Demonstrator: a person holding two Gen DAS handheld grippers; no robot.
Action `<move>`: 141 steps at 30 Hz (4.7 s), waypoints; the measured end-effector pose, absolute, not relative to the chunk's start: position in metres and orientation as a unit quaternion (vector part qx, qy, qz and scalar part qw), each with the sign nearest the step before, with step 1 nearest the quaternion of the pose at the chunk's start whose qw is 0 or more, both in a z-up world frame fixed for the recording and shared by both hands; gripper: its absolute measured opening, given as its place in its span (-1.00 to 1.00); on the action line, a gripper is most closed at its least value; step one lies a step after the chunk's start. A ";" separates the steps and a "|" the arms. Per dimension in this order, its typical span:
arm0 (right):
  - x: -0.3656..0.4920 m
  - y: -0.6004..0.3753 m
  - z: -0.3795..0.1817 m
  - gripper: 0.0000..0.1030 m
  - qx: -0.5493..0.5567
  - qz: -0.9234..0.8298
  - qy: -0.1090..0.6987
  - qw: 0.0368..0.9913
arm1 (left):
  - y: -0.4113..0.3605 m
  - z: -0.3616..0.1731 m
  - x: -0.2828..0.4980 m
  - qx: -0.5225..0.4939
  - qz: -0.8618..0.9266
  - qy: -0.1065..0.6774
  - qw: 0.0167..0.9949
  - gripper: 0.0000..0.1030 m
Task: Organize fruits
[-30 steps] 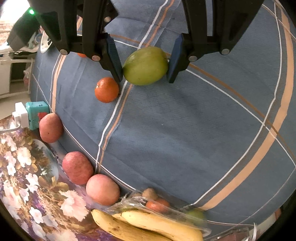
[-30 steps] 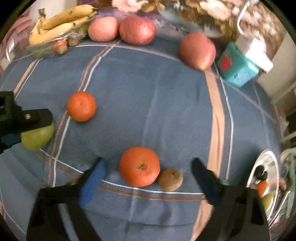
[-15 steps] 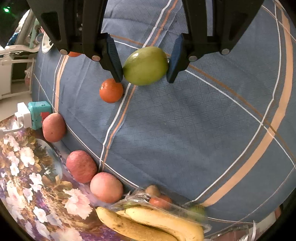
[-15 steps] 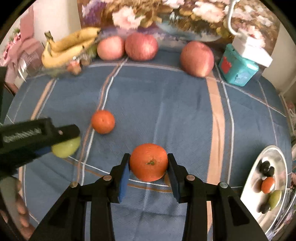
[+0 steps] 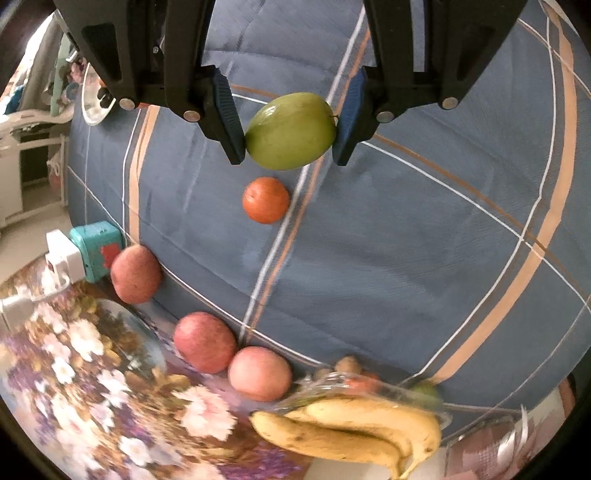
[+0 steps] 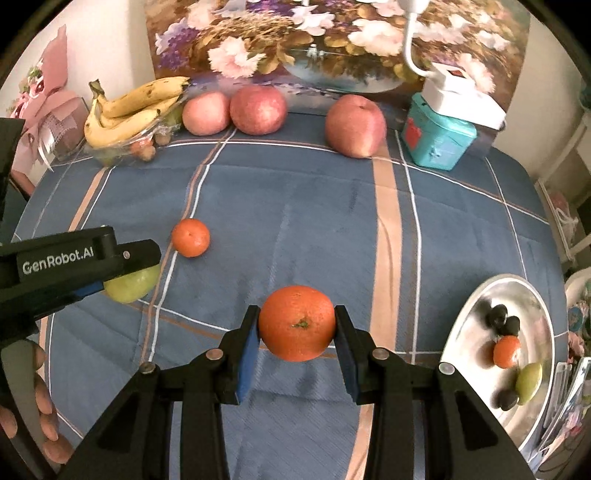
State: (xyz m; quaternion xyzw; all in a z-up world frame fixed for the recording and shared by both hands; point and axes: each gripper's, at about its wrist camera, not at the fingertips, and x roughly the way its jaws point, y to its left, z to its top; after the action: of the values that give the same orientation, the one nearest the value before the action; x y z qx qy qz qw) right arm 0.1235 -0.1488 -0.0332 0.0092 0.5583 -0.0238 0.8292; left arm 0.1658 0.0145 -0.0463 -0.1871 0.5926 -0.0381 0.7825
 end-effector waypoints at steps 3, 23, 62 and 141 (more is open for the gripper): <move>0.120 -0.165 -0.031 -0.21 0.024 -0.033 0.556 0.830 | -0.002 -0.043 0.162 -0.173 -0.049 0.592 0.786 0.01; 0.059 -0.370 -0.039 -0.20 0.173 -0.272 0.556 0.766 | -0.219 -0.049 0.086 0.001 -0.311 0.597 0.740 0.02; 0.155 -0.188 -0.079 -0.09 0.108 -0.085 0.615 0.776 | -0.015 -0.088 0.213 -0.088 -0.129 0.580 0.800 0.46; -0.026 -0.240 -0.002 0.72 0.136 -0.149 0.531 0.823 | -0.028 -0.018 -0.003 0.035 -0.076 0.568 0.819 1.00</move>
State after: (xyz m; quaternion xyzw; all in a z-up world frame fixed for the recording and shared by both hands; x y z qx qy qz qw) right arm -0.0262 -0.2401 -0.0024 0.1358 0.5309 -0.1487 0.8231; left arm -0.0032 -0.0277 -0.0181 0.0347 0.5677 -0.0755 0.8190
